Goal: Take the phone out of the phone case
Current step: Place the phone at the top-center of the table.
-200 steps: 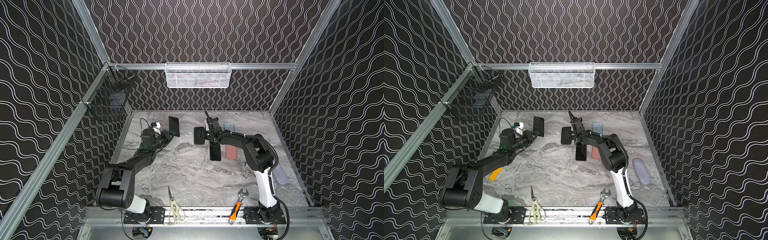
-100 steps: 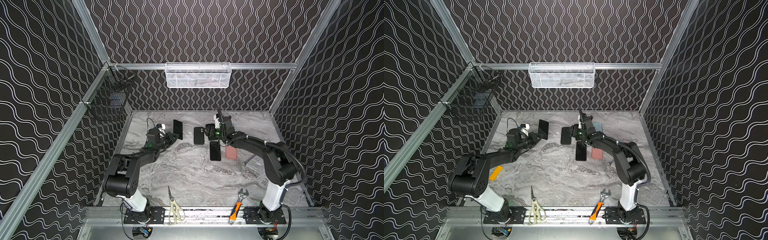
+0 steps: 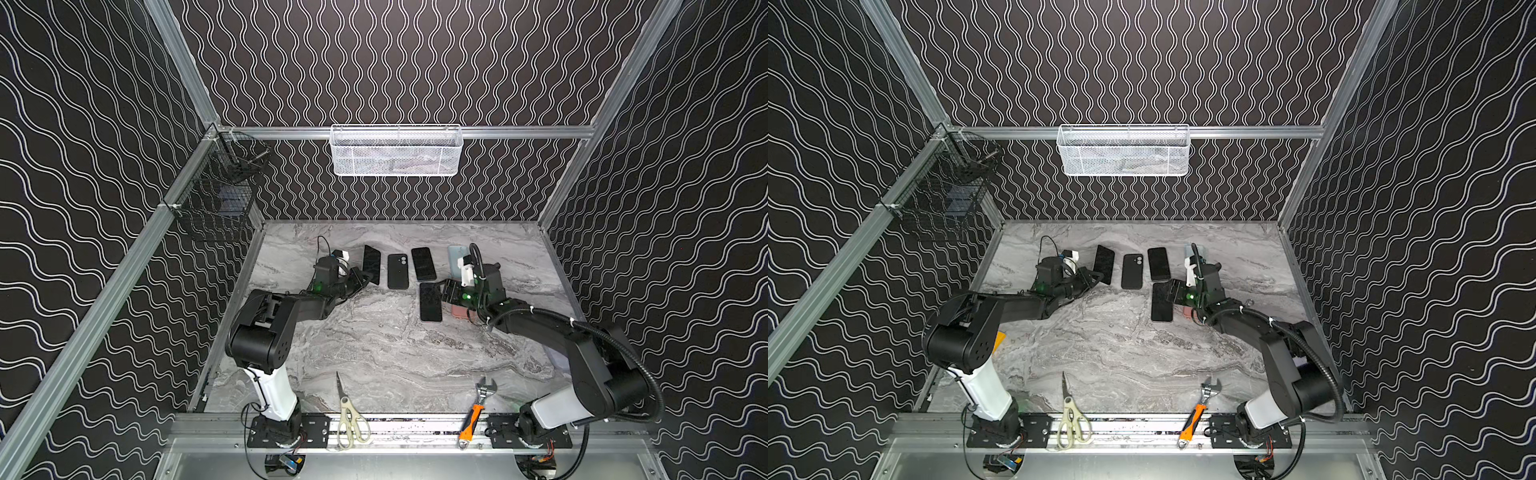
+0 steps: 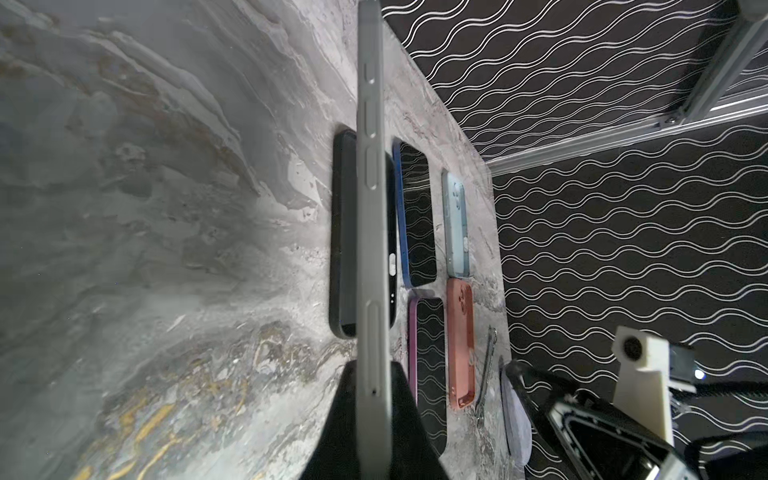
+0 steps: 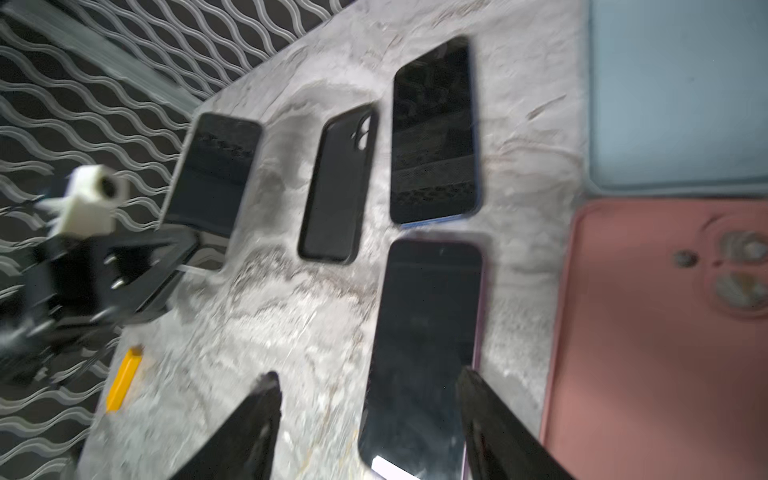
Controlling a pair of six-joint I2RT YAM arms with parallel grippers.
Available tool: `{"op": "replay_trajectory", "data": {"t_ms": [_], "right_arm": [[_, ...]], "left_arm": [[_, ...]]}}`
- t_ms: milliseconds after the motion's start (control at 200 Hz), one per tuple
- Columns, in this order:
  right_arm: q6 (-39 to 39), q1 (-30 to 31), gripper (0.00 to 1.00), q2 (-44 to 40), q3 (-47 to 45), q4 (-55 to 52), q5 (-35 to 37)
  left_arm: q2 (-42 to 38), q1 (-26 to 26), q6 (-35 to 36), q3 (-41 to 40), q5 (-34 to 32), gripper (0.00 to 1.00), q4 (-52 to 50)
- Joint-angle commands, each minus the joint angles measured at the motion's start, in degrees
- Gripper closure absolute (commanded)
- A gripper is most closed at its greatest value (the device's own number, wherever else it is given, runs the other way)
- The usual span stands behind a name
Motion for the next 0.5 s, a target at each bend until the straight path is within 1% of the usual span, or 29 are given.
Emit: {"op": "replay_trajectory", "data": {"t_ms": [0,130,245,415,496], "right_arm": [[0.6,-1.1,0.31,-3.0,-3.1,4.6,-1.6],[-0.1,-2.1,0.31,-7.9,-7.6,5.9,-1.4],[-0.8,-2.8,0.31,-11.1,-9.6,4.0,-0.6],[-0.1,-3.9,0.31,-13.1,-11.2,4.5,-2.2],[-0.3,-4.0,0.31,-12.9,-10.8,3.9,-2.6]], "left_arm": [[1.5,-0.2,-0.1,1.1,-0.3,1.00,4.9],[3.4,-0.4,-0.3,2.0,-0.1,1.00,5.4],[5.0,-0.5,-0.7,2.5,-0.4,1.00,6.2],[6.9,-0.7,-0.8,3.3,-0.7,1.00,6.9],[7.7,-0.8,-1.0,3.4,-1.0,0.96,7.2]]}}
